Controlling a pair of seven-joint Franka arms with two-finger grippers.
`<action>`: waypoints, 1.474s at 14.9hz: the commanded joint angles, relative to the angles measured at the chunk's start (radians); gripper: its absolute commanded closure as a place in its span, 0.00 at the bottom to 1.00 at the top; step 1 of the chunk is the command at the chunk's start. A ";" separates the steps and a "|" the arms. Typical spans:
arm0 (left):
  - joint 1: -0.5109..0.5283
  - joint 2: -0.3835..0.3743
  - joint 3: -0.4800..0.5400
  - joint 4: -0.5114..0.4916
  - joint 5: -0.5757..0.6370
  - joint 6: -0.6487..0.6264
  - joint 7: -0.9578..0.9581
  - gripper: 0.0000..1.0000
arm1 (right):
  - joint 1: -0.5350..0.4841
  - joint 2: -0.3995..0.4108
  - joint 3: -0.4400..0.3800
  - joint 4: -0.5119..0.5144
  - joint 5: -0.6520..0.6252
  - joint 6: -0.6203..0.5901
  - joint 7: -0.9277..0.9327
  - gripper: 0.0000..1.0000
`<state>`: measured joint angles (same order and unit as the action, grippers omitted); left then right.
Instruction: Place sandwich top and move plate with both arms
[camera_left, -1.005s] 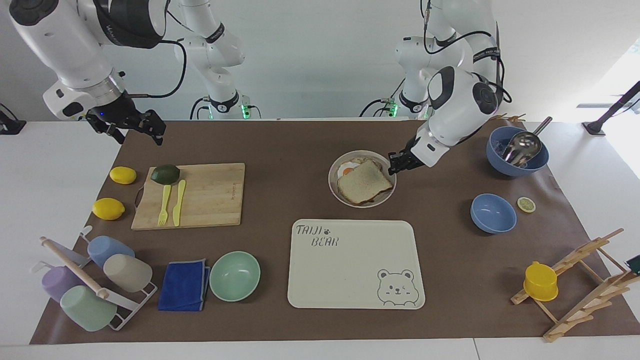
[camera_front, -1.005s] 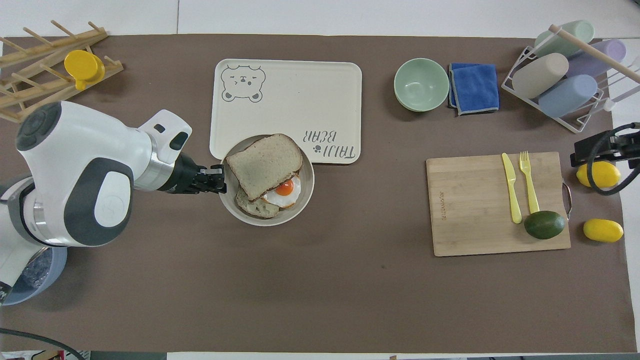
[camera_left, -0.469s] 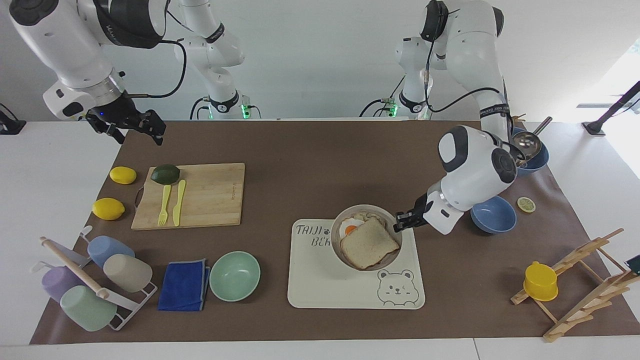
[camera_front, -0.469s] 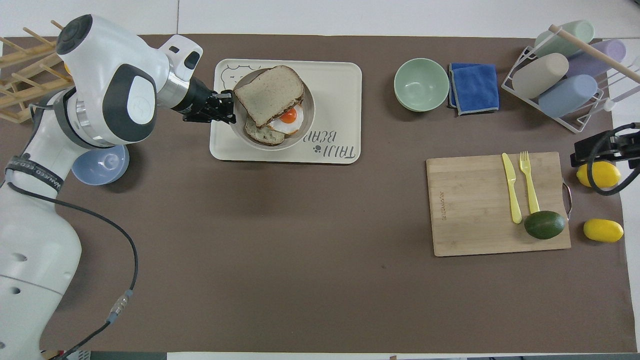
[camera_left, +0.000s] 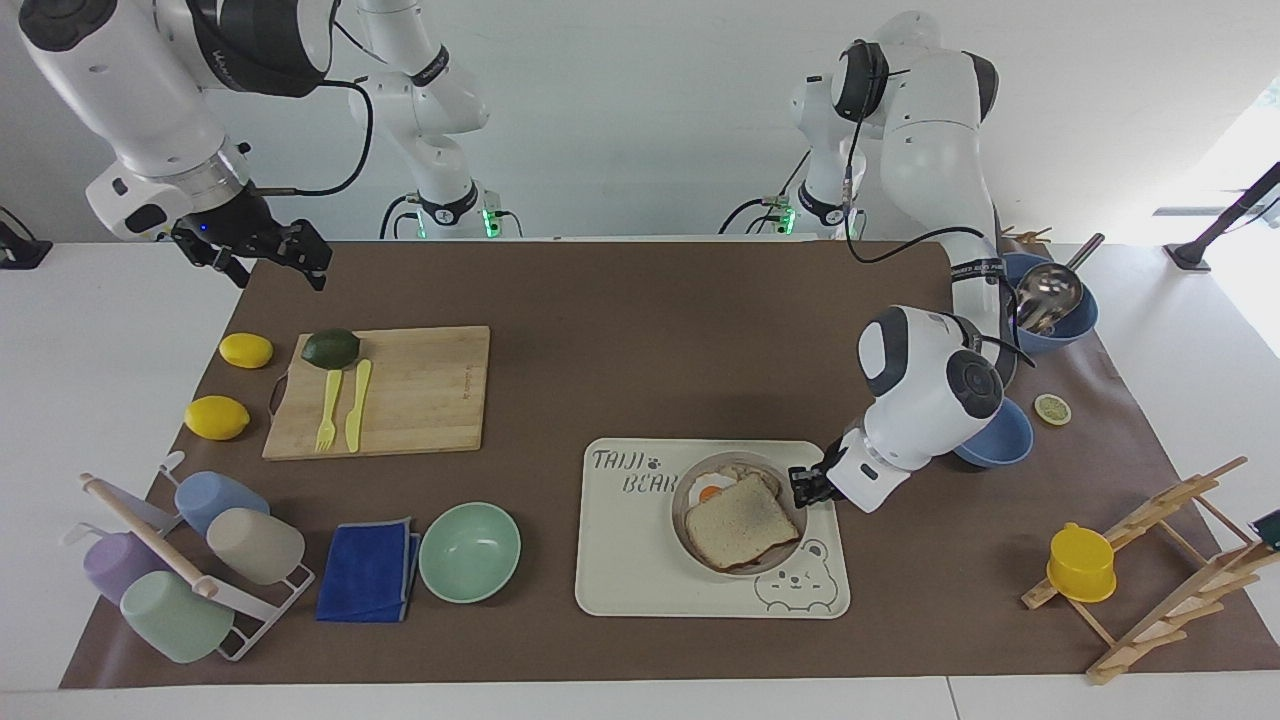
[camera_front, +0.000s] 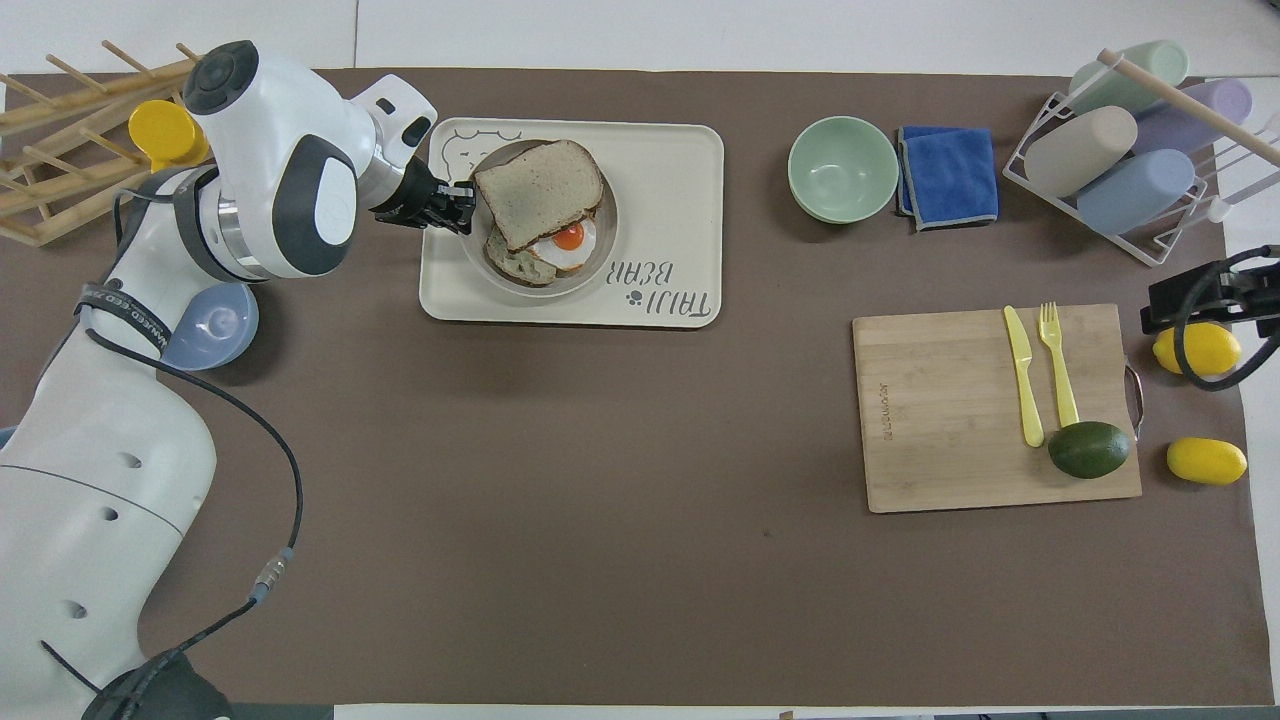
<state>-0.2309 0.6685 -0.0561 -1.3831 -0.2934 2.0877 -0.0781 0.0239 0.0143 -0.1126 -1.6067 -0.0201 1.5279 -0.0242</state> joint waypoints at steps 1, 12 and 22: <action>-0.007 -0.038 -0.001 -0.077 0.011 0.068 0.021 1.00 | 0.002 0.003 -0.002 0.007 0.002 -0.018 0.015 0.00; 0.096 -0.329 0.094 -0.059 0.057 -0.249 -0.017 0.00 | 0.002 0.003 -0.002 0.007 0.002 -0.018 0.015 0.00; 0.125 -0.661 0.104 -0.129 0.273 -0.636 -0.012 0.00 | 0.002 0.003 -0.002 0.007 0.002 -0.018 0.015 0.00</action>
<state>-0.1076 0.0580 0.0532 -1.4287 -0.0514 1.4623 -0.0814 0.0239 0.0143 -0.1126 -1.6067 -0.0201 1.5279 -0.0242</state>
